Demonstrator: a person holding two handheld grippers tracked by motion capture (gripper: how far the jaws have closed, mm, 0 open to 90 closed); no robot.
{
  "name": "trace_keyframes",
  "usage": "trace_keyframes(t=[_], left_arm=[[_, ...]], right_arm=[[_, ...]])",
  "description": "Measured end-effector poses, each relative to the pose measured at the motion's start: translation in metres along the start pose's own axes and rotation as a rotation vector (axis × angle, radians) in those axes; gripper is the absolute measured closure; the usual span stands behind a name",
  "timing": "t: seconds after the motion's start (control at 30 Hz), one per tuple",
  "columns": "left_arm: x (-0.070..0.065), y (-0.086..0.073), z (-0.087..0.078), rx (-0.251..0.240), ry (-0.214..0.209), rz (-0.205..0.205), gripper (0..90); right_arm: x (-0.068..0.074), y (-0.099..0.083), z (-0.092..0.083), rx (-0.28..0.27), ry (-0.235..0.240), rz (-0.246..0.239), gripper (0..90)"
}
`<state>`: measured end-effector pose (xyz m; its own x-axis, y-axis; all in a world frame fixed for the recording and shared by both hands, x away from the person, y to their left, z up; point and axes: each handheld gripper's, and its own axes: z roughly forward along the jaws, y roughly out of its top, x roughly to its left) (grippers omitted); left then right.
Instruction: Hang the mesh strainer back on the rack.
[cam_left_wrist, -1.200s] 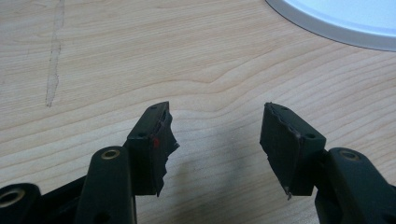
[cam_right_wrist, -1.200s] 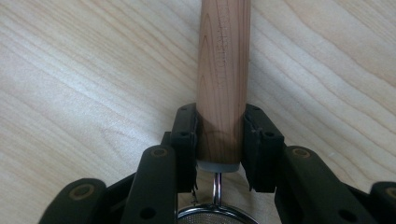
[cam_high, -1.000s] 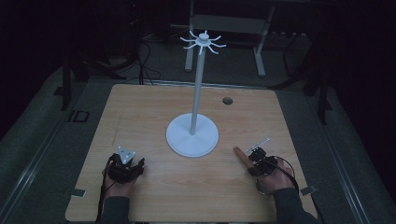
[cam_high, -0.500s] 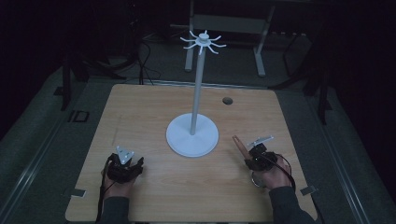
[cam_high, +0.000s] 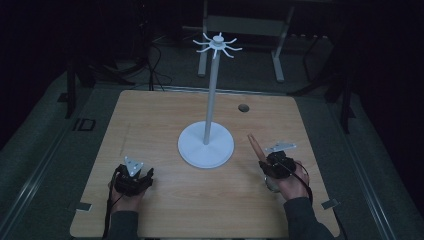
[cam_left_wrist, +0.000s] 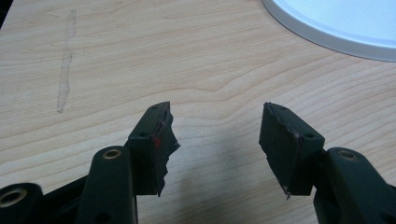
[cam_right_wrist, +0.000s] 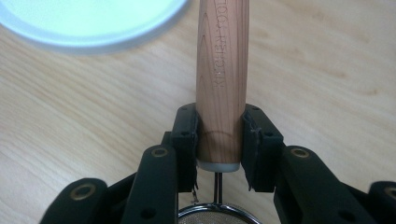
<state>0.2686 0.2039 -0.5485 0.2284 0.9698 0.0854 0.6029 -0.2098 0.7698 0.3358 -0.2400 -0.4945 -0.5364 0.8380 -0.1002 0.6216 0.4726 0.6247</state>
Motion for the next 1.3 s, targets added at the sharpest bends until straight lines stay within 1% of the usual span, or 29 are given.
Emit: trace_keyframes(t=[0.07, 0.17, 0.23, 0.47, 0.6, 0.67, 0.8, 0.93, 1.0, 1.1, 1.3], left_arm=[[0.000, 0.000, 0.000, -0.004, 0.000, -0.003, 44.4], [0.000, 0.000, -0.001, -0.005, -0.001, -0.003, 44.4], [0.001, 0.000, -0.001, -0.006, 0.000, -0.001, 44.4], [0.001, 0.000, -0.001, -0.009, 0.002, -0.006, 44.4], [0.001, 0.000, -0.002, -0.014, 0.003, -0.008, 44.4], [0.002, 0.000, -0.002, -0.015, 0.004, -0.009, 44.3], [0.002, 0.000, -0.002, -0.017, 0.005, -0.010, 44.4], [0.002, 0.000, -0.002, -0.019, 0.005, -0.016, 44.3], [0.002, 0.000, -0.002, -0.020, 0.006, -0.016, 44.4], [0.002, 0.000, -0.002, -0.020, 0.006, -0.015, 44.3], [0.002, 0.000, -0.002, -0.023, 0.007, -0.020, 44.3]], right_arm=[[0.001, 0.002, -0.001, -0.026, -0.001, -0.007, 69.2], [0.004, 0.006, -0.003, -0.041, -0.001, -0.032, 69.2], [0.005, 0.008, -0.003, -0.056, -0.002, -0.033, 69.2], [0.008, 0.017, -0.007, -0.114, -0.012, -0.019, 69.1], [0.009, 0.022, -0.012, -0.157, -0.017, 0.001, 69.1], [0.008, 0.025, -0.016, -0.186, -0.007, 0.019, 69.1], [0.007, 0.032, -0.022, -0.225, 0.000, 0.035, 69.1], [0.006, 0.038, -0.027, -0.260, -0.004, 0.039, 69.1], [0.006, 0.041, -0.030, -0.275, 0.007, 0.048, 69.1], [0.007, 0.045, -0.033, -0.296, 0.010, 0.052, 69.1], [0.008, 0.053, -0.039, -0.346, 0.027, 0.046, 69.1]])
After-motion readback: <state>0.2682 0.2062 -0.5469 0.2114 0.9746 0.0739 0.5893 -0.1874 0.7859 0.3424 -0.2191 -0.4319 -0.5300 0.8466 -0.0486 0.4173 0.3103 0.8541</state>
